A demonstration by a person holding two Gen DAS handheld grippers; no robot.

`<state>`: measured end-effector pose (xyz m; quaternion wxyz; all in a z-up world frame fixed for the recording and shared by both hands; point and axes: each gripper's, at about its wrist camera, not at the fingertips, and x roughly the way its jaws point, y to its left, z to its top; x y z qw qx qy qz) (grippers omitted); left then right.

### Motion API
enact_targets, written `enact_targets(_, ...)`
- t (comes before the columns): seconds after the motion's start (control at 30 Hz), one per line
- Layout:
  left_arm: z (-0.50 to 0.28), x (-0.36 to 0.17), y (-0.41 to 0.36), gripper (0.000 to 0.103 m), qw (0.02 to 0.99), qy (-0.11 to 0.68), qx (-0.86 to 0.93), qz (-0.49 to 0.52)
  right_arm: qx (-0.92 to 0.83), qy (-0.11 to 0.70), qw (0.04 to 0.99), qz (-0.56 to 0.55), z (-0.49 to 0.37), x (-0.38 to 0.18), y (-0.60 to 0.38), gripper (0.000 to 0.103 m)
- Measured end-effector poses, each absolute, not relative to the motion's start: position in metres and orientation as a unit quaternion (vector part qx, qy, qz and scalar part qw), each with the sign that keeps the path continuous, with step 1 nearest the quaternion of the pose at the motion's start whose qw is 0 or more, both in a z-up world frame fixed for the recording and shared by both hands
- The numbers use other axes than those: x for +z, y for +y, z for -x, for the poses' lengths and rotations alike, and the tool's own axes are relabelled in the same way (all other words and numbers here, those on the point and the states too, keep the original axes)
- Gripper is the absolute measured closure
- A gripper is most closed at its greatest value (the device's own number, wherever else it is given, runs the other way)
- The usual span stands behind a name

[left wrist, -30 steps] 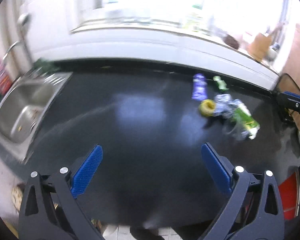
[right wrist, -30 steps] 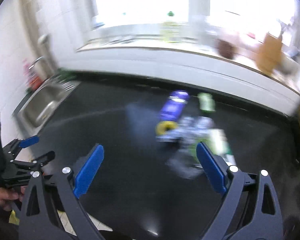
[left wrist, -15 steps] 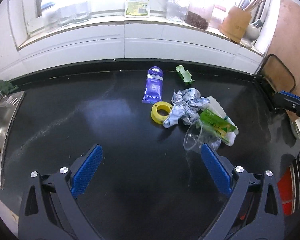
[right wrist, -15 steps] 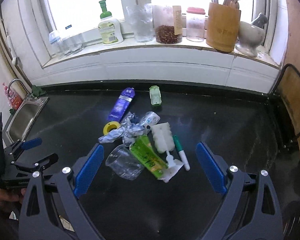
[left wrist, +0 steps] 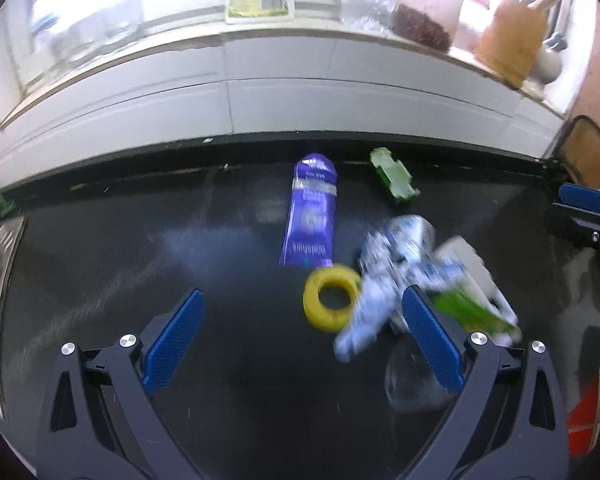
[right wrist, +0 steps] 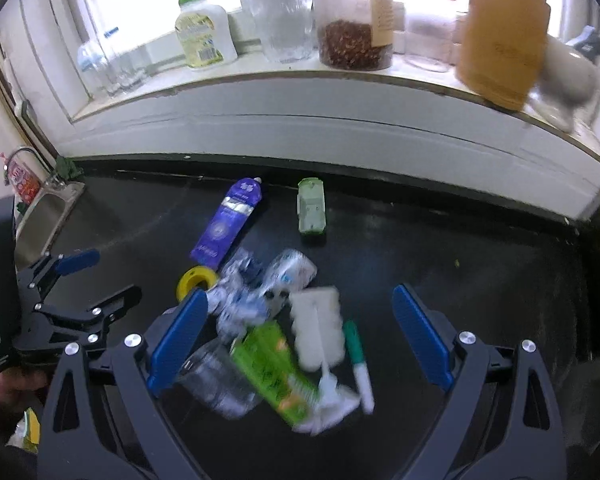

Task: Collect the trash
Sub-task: 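Grasp the purple toothpaste box with left tool while right tool grasps the green plastic piece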

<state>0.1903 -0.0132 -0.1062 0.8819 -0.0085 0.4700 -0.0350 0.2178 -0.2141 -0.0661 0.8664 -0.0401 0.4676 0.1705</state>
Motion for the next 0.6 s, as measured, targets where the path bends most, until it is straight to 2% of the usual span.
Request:
enact_targets(0.23, -0.273, -0.151, -0.023, 0.007, 0.871, 0.489, -0.046, -0.026, 0.170, 0.520, 0.835, 0.060, -0.308, -0.129, -0.188, 0.013)
enact_targets(0.43, -0.316, -0.186, -0.027, 0.007, 0.856, 0.513, -0.053, -0.036, 0.175, 0.549, 0.813, 0.079, -0.352, -0.171, -0.171, 0.014)
enact_targets(0.6, -0.333, -0.198, -0.026, 0.008, 0.853, 0.519, -0.054, -0.036, 0.180, 0.560, 0.804, 0.087, -0.372, -0.191, -0.163, 0.021)
